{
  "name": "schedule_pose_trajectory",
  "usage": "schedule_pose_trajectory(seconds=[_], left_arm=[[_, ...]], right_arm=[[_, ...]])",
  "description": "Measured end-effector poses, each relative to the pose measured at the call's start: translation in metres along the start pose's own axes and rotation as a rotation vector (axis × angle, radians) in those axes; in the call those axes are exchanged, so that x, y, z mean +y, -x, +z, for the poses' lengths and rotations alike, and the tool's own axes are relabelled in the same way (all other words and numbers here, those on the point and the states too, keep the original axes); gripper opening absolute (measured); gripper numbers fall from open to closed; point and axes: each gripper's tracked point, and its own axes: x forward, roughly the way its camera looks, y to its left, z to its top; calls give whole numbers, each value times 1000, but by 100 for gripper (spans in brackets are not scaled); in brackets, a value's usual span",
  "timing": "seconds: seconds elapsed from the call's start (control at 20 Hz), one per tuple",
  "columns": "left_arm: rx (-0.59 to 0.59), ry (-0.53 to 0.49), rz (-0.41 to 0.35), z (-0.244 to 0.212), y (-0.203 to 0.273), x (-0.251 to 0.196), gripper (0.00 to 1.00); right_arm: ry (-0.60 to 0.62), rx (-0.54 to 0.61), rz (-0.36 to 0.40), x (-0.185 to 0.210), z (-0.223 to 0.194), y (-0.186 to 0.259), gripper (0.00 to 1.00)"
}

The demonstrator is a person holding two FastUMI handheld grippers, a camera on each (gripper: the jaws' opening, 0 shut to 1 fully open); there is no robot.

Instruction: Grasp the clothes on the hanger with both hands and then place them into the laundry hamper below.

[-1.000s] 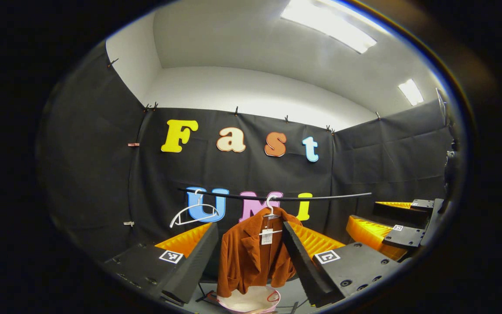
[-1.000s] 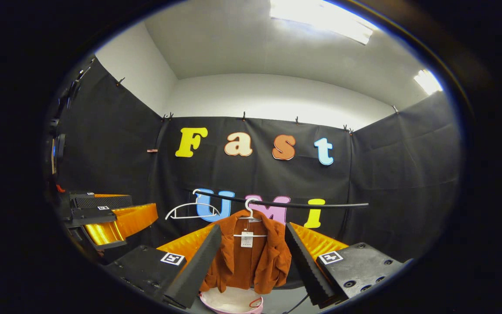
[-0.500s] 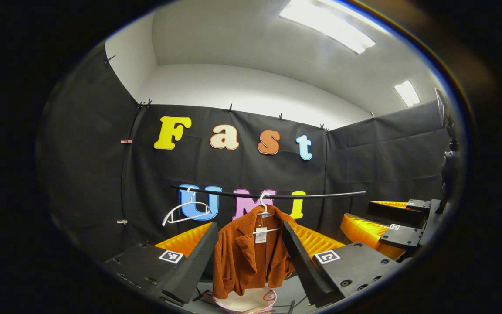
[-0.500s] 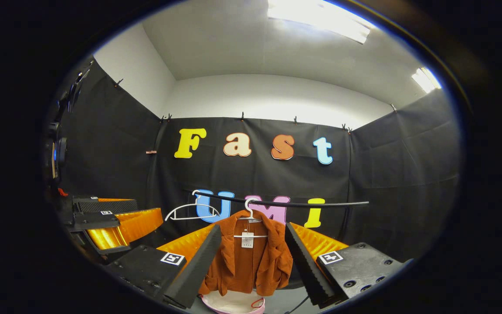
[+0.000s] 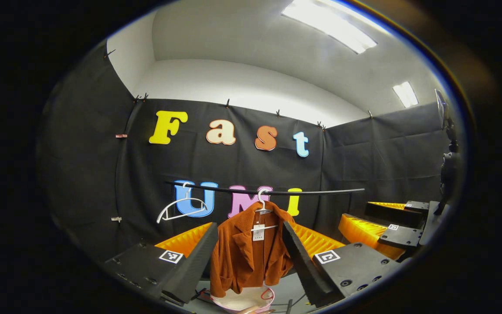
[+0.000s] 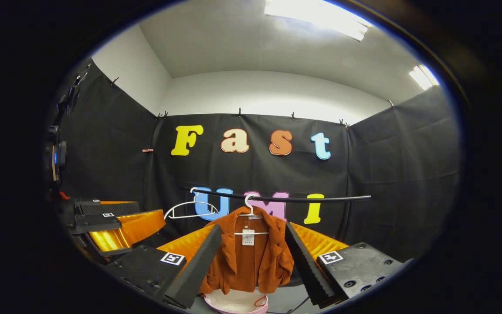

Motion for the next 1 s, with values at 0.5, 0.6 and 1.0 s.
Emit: schedule_pose_trajectory(seconds=[0.5,0.6,1.0], left_arm=[[14,23,-44,-15,-22,3,94],[17,24,-54,-19,-33,1,94],[40,12,-36,-58,-119,-2,94]], right_arm=[[-9,35,-14,4,-19,-14,95],[-12,39,-25,-2,-24,-23,95],[13,73,30,-16,-75,-106,95]])
